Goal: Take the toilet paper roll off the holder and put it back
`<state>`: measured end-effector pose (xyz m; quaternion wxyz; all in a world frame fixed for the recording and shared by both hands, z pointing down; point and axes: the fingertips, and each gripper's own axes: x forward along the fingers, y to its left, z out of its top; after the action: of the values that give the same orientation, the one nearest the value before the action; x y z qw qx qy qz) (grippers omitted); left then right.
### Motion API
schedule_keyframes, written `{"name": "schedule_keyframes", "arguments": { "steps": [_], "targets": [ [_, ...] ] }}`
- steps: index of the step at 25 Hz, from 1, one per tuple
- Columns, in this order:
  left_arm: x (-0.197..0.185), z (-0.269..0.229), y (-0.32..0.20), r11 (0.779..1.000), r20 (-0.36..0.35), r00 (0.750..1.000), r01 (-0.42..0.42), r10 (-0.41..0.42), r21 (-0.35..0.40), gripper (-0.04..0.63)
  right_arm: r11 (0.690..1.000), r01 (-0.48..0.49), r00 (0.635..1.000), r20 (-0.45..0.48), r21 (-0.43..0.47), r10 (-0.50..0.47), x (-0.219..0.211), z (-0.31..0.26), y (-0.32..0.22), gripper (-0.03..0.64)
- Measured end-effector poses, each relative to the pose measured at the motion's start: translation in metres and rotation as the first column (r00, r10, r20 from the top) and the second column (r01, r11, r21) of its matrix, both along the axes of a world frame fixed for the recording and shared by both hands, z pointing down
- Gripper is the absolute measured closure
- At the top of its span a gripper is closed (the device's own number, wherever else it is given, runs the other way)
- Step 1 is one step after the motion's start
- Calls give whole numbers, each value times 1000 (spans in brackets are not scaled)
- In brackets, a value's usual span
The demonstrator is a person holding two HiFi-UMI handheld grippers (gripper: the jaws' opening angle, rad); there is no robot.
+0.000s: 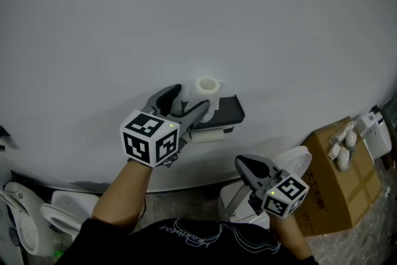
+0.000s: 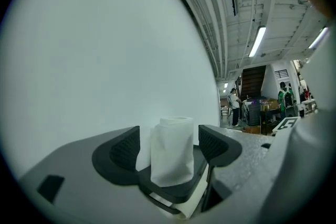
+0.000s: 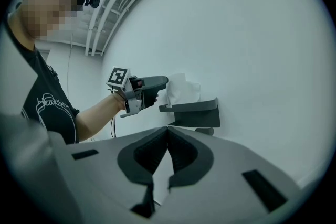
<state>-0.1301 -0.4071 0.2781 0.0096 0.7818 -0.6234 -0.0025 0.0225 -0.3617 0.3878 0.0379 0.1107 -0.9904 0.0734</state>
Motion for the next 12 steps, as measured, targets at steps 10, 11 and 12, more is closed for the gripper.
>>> {"name": "schedule_keyframes", "arguments": {
  "steps": [10, 11, 12],
  "targets": [
    [12, 5, 97, 997, -72, 994, -76, 76, 1, 472, 999, 42, 998, 51, -1, -41, -34, -26, 31, 614],
    [14, 10, 105, 996, -77, 993, -90, 89, -4, 494, 999, 46, 997, 54, 1, -46, -38, -28, 34, 614],
    [16, 15, 113, 995, -81, 991, -104, 103, -11, 517, 999, 49, 997, 53, 2, -50, -41, -30, 37, 614]
  ]
}}
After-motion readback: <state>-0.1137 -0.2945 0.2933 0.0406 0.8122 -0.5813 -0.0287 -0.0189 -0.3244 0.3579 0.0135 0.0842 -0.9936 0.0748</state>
